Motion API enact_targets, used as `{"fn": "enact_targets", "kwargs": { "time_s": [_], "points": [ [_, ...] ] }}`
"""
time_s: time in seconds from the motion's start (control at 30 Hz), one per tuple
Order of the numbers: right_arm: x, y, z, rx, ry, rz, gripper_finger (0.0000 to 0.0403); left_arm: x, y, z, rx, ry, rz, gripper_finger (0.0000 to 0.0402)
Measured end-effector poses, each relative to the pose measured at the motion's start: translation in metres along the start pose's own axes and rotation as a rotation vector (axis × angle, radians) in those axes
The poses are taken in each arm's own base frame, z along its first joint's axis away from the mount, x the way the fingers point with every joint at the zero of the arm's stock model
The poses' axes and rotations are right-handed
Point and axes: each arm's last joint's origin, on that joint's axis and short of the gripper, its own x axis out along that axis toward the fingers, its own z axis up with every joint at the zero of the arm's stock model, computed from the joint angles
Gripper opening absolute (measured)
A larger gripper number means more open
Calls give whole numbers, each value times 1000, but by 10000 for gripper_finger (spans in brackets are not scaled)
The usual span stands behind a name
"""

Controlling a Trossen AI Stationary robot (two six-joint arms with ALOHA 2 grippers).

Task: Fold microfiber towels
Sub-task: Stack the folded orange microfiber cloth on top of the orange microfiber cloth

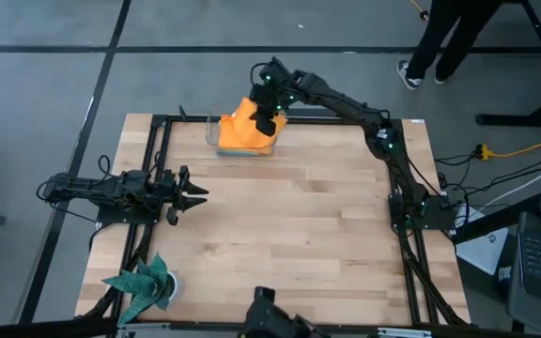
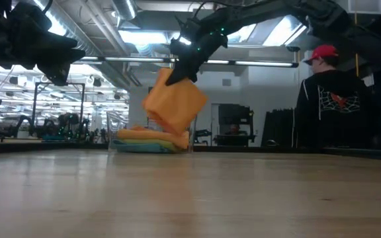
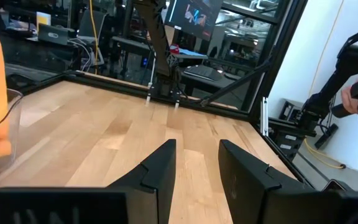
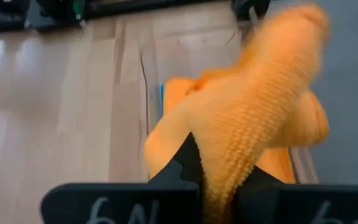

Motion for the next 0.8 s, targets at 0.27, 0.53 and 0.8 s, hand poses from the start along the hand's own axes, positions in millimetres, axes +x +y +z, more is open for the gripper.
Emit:
{"fn": "enact_targets", "kwargs": {
  "time_s": [0.27, 0.53, 0.8],
  "points": [
    [-7, -2, 1, -21, -5, 9, 8, 0, 0, 0, 0, 0, 0, 113],
    [7, 1, -6, -31, 11, 63, 8, 0, 0, 0, 0, 0, 0, 113],
    [33, 13, -5, -77, -18, 103, 8, 0, 0, 0, 0, 0, 1, 113]
  ]
}}
